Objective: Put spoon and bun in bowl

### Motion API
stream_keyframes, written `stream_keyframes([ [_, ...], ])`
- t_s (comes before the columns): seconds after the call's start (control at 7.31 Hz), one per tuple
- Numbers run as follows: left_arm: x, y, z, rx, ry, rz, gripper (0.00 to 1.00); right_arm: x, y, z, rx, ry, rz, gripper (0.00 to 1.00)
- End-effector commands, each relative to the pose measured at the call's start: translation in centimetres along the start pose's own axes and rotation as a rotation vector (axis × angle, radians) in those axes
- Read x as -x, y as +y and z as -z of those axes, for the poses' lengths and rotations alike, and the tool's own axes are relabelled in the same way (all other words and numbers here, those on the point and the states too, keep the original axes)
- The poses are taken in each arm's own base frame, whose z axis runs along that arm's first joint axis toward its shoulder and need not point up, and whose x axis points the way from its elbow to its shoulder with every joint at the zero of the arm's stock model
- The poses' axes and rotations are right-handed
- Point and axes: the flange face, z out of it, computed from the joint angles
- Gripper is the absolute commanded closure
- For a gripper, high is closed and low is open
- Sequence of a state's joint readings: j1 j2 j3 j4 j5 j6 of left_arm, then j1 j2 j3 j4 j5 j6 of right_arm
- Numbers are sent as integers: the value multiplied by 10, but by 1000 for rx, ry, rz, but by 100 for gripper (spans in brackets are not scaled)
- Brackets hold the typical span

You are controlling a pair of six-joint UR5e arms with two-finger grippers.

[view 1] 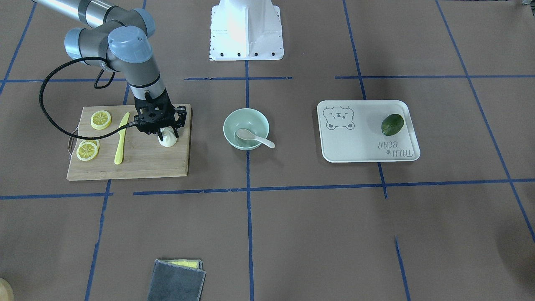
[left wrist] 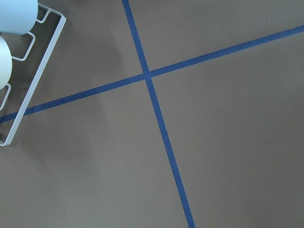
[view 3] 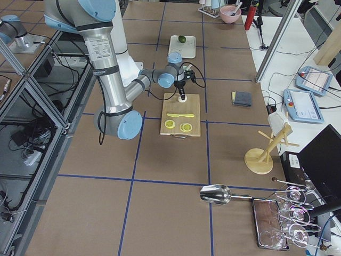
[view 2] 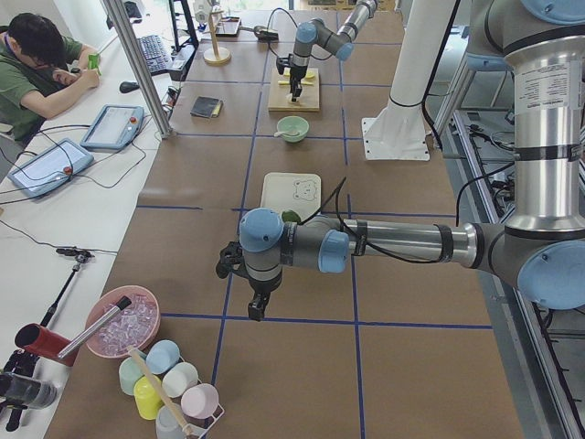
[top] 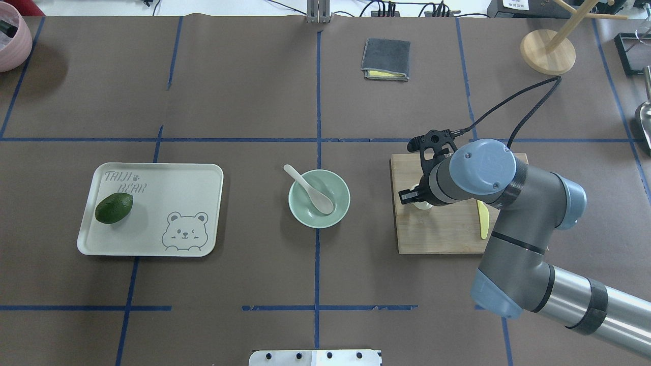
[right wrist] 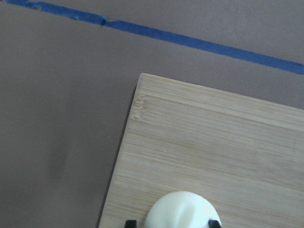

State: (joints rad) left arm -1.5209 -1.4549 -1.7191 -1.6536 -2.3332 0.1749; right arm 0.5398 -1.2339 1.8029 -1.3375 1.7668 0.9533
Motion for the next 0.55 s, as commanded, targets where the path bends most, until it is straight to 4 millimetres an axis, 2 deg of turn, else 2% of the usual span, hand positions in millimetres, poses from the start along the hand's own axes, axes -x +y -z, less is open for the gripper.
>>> stream_keyframes([
  [0.0, 0, 0, -1, 2, 0, 1, 0, 22, -5, 22, -22, -38, 2, 100],
  [0.14, 0, 0, 0, 1, 0, 0, 0, 61, -24, 44, -31, -61, -43, 100],
  [0.27, 0, 0, 0, 1, 0, 0, 0, 113, -49, 78, -25, -58, -85, 100],
  [0.41, 0, 0, 0, 1, 0, 0, 0, 163, -66, 104, -21, -74, -146, 100],
])
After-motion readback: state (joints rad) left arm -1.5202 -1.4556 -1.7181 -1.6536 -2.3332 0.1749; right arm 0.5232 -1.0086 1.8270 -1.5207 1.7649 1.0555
